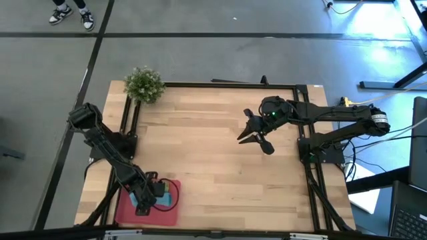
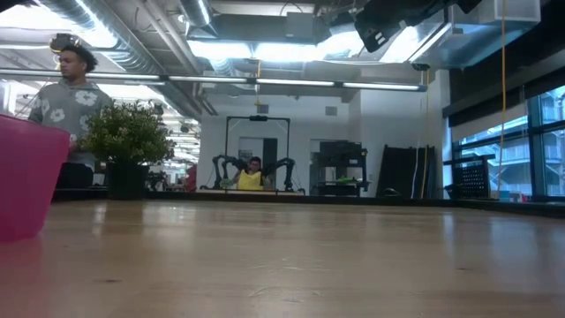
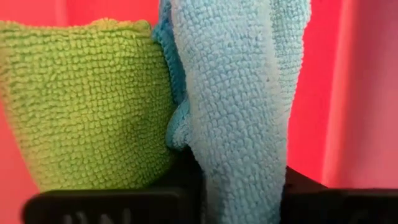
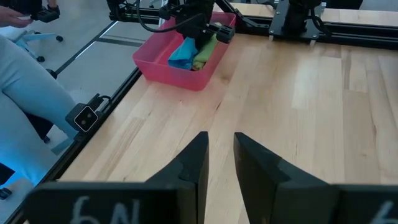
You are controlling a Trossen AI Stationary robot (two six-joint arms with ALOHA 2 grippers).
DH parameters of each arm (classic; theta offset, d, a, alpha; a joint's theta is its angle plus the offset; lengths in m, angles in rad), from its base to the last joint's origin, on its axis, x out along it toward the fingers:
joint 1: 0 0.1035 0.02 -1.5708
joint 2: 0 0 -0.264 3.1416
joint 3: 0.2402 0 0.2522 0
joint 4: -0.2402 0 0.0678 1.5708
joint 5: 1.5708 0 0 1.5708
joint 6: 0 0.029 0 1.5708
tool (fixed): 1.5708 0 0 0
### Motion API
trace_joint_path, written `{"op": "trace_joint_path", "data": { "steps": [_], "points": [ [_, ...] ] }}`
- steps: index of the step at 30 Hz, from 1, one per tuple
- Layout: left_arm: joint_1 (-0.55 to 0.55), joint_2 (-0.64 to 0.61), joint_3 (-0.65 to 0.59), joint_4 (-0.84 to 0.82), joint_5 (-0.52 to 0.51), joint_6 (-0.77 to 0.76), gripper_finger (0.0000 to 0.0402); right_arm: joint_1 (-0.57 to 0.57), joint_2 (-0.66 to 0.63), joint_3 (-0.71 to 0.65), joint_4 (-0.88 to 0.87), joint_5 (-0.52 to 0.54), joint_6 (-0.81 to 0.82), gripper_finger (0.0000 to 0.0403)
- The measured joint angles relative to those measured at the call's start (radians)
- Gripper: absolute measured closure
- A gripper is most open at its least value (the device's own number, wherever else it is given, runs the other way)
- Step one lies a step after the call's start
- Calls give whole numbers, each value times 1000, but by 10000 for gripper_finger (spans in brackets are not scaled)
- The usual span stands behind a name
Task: Roll microfiber towels into tight, uniform cylinder then place into a basket
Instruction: Put the folded microfiber blue towel into the bin
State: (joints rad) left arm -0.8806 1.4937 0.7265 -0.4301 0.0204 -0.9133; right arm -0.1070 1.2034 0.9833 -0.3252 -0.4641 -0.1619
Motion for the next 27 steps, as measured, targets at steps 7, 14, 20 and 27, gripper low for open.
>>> {"op": "trace_joint_path", "data": {
  "steps": [7,14,20,27],
  "points": [
    [-4,0,2,0,8,13,249,0,0,0,0,0,0,326],
    [-4,0,3,-1,20,27,185,0,0,0,0,0,0,326],
    [-4,-1,4,27,59,27,142,0,0,0,0,0,0,326],
    [-3,-16,4,28,57,-2,115,0,0,0,0,0,0,326]
  ]
}}
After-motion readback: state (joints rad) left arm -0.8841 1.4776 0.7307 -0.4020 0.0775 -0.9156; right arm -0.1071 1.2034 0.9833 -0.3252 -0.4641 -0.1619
